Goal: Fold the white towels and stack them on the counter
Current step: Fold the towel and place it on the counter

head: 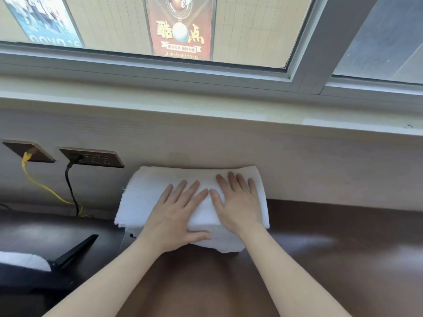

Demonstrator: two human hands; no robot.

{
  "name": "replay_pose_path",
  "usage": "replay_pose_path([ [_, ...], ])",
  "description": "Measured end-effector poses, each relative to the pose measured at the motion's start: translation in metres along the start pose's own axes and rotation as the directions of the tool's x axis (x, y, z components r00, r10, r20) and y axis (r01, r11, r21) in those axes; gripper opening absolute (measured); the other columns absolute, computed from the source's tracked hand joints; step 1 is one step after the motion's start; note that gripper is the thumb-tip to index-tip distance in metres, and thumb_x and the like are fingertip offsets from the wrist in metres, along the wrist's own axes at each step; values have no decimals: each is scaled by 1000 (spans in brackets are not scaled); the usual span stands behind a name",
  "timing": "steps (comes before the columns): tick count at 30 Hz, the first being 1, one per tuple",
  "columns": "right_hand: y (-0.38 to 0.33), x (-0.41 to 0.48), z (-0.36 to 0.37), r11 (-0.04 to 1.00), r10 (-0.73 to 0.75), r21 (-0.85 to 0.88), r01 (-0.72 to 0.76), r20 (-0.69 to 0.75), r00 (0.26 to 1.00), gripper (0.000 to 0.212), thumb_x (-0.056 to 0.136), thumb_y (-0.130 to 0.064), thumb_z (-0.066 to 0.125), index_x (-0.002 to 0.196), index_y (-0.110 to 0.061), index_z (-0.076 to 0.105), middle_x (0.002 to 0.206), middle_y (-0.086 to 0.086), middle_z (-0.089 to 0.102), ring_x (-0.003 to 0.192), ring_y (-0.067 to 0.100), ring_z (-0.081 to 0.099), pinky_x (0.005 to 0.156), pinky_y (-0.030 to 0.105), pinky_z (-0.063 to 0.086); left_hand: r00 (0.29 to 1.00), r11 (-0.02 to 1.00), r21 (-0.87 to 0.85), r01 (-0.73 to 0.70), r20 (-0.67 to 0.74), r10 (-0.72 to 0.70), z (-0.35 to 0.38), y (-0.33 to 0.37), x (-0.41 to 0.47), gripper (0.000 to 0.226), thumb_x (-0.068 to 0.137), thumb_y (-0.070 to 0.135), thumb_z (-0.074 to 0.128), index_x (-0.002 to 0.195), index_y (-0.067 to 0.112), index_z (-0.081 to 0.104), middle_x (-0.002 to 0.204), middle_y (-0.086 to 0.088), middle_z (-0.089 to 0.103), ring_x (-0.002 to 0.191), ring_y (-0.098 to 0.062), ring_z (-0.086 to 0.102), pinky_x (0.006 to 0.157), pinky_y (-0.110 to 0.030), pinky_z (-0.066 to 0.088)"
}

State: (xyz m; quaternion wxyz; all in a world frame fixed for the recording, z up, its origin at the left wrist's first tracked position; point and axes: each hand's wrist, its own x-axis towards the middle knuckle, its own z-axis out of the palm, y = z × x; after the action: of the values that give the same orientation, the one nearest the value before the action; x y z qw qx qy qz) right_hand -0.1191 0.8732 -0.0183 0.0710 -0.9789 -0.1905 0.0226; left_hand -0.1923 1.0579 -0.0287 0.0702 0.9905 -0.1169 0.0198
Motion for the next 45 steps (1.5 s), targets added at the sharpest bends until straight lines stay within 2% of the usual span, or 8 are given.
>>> replay_pose_path([
  [5,2,19,-2,999,10,39,-10,-5,1000,70,96,-56,5,149,-26,37,152,4,40,143,25,27,118,46,11,999,997,67,-46,25,45,-5,-16,22,119,58,94,53,156,32,25,162,0,28,147,-28,30,120,-48,21],
  [11,26,14,-6,997,-14,81,11,35,999,60,100,-54,13,151,-30,32,161,-1,28,149,20,17,120,46,9,997,999,16,-47,57,46,-7,-26,18,119,57,93,53,155,43,11,165,8,16,151,-22,17,122,-43,10],
  [17,69,-9,-16,981,149,110,-157,74,986,53,103,-46,17,155,-33,19,161,3,24,142,29,27,110,50,25,987,991,44,129,87,-133,-18,-71,-24,126,54,86,66,157,41,8,165,11,12,153,-22,11,122,-47,14],
  [23,69,-23,-28,982,162,84,-166,58,985,56,103,-48,17,155,-28,17,157,8,28,137,30,33,104,46,32,938,945,19,325,124,-325,-27,-99,-63,116,67,38,87,158,30,17,165,0,19,149,-27,25,110,-48,39],
  [28,70,-39,-41,989,110,95,-110,3,994,59,102,-52,18,156,-28,17,160,9,24,145,30,22,114,46,24,881,902,129,412,196,-430,-40,-90,-87,102,79,-1,55,159,27,-2,167,-4,5,153,-27,10,113,-43,35],
  [32,78,-57,-58,993,87,87,-82,-63,994,62,101,-57,16,157,-31,16,160,5,26,148,27,17,119,47,15,925,944,-5,331,201,-323,-56,-35,-90,103,75,24,55,156,42,-7,167,5,0,154,-22,-3,121,-43,12],
  [37,126,-111,-86,989,125,100,-113,-123,985,73,93,-70,3,157,-36,7,166,0,6,152,23,-1,122,46,2,992,978,-175,112,70,-102,-60,106,-50,73,85,72,28,151,57,1,163,21,-2,151,-3,-4,122,-34,6],
  [45,302,-254,-123,967,253,63,-246,-184,950,81,88,-73,-6,157,-34,9,166,2,10,152,25,3,122,48,3,999,998,-41,-44,-32,43,-29,364,29,73,92,73,22,157,44,4,167,8,1,154,-15,0,124,-39,6],
])
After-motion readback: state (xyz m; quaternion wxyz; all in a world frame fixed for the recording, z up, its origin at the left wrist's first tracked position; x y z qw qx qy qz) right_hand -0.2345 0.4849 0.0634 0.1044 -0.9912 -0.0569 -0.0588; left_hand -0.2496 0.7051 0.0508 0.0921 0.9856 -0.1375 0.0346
